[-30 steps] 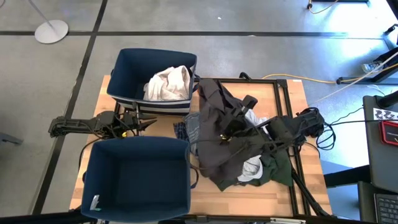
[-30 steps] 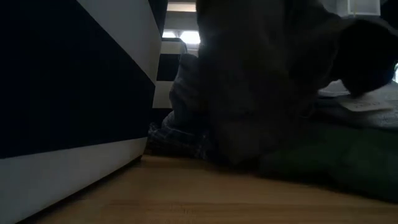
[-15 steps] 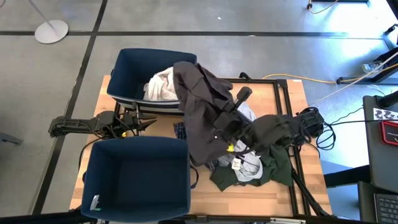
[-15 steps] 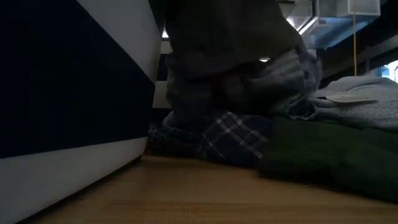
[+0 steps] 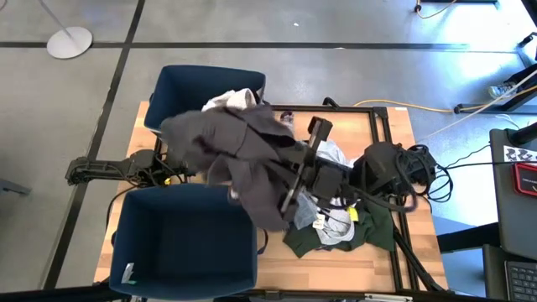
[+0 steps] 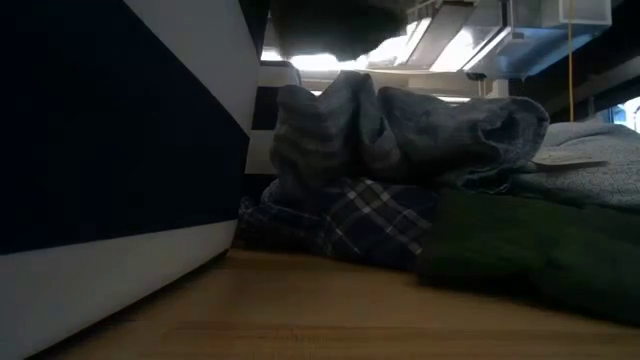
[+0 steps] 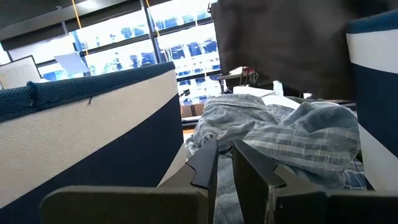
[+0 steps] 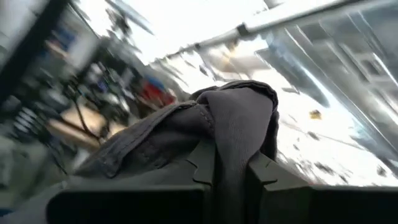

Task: Sort clothes
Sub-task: Put the gray short pants into the bottom blue laundry organizer

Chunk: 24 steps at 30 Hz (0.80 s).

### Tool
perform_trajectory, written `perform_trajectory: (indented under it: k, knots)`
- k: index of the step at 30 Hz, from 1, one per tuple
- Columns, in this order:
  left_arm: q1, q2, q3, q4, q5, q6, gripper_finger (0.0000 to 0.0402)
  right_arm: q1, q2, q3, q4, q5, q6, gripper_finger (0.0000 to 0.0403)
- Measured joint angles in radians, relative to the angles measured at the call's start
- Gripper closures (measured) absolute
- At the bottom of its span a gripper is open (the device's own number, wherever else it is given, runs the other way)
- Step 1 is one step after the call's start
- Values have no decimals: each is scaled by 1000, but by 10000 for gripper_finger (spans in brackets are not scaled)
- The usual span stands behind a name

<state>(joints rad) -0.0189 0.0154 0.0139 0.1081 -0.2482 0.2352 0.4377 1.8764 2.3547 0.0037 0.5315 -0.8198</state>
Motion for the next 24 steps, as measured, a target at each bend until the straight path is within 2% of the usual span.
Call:
perform_trajectory:
  k: [9,13,17,24]
  knots:
    - [0,0,0,3,0,5,361,-39,19,1,83,-292,13,371]
    - [0,0,0,4,0,7,361,-73,38,2,99,-404,81,371]
    - [0,0,0,6,0,7,361,-106,76,2,53,-448,184,371]
    - [0,0,0,7,-1,8,361,-118,190,0,-2,-446,251,371]
